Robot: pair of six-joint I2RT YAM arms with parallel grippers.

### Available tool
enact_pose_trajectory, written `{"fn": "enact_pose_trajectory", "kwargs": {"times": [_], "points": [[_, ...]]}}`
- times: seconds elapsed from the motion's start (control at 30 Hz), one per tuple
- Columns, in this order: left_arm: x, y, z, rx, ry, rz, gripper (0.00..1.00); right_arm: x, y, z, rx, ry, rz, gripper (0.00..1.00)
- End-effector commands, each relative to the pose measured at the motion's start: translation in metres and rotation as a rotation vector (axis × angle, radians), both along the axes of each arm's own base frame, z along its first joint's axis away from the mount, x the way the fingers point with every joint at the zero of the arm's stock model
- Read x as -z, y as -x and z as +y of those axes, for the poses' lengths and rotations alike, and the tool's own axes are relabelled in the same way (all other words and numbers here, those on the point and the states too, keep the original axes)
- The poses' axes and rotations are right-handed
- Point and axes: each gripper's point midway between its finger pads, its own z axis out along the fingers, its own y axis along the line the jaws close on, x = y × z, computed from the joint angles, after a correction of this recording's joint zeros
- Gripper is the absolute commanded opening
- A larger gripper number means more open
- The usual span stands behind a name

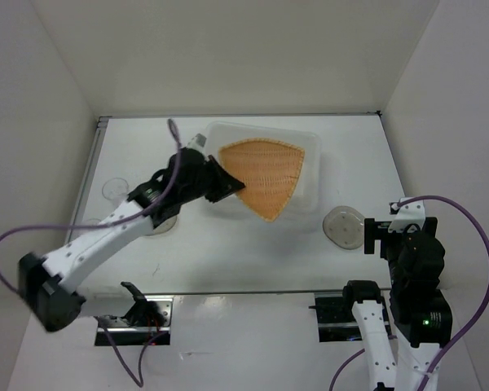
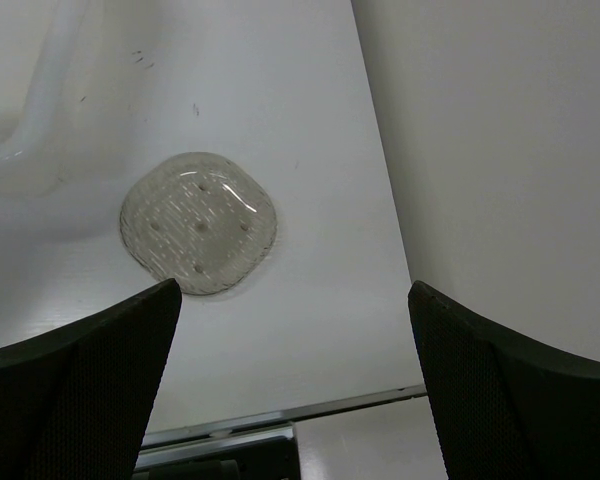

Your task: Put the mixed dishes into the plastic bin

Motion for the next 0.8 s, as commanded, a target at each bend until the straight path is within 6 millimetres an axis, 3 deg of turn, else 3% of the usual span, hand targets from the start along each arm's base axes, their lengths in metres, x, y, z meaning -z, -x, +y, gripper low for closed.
{"fn": "enact_pose_trajectory", "kwargs": {"times": [0.0, 0.1, 0.17, 0.2, 0.23, 0.33, 0.4, 0.47, 0.5, 0.57, 0.63, 0.77], "points": [[0.009, -0.061, -0.022, -0.045, -0.094, -0.062, 0.0, -0.008, -0.008, -0.002, 0.013, -0.002, -0.041, 0.98], [0.029, -0.104, -0.028, -0.11, -0.095, -0.027, 0.0, -0.008, -0.007, -0.003, 0.021, 0.0, -0.04, 0.98], [0.055, -0.121, -0.031, -0.123, -0.109, 0.028, 0.0, -0.008, -0.007, -0.003, 0.022, 0.001, -0.04, 0.98], [0.052, -0.132, -0.035, -0.124, -0.081, 0.019, 0.0, -0.008, -0.007, -0.003, 0.024, -0.008, -0.043, 0.98], [0.072, -0.138, -0.042, -0.112, -0.102, 0.055, 0.0, -0.008, -0.007, -0.003, 0.024, -0.008, -0.043, 0.98], [0.093, -0.16, -0.056, -0.107, -0.127, 0.075, 0.0, -0.01, -0.008, -0.005, 0.033, -0.005, -0.052, 0.98], [0.117, -0.169, -0.064, -0.096, -0.151, 0.115, 0.0, -0.012, -0.007, -0.005, 0.033, -0.004, -0.061, 0.98], [0.115, -0.177, -0.075, -0.076, -0.134, 0.112, 0.0, -0.012, -0.006, -0.005, 0.033, -0.004, -0.061, 0.98], [0.13, -0.179, -0.079, -0.063, -0.147, 0.14, 0.0, -0.012, -0.006, -0.006, 0.045, -0.01, -0.063, 0.98], [0.13, -0.186, -0.085, -0.055, -0.141, 0.14, 0.0, -0.012, -0.006, -0.006, 0.045, -0.01, -0.063, 0.98], [0.152, -0.191, -0.083, -0.073, -0.154, 0.187, 0.0, -0.014, -0.007, -0.007, 0.058, -0.016, -0.076, 0.98], [0.171, -0.189, -0.082, -0.077, -0.175, 0.234, 0.0, -0.008, -0.009, -0.02, 0.155, -0.03, -0.037, 0.98]]}}
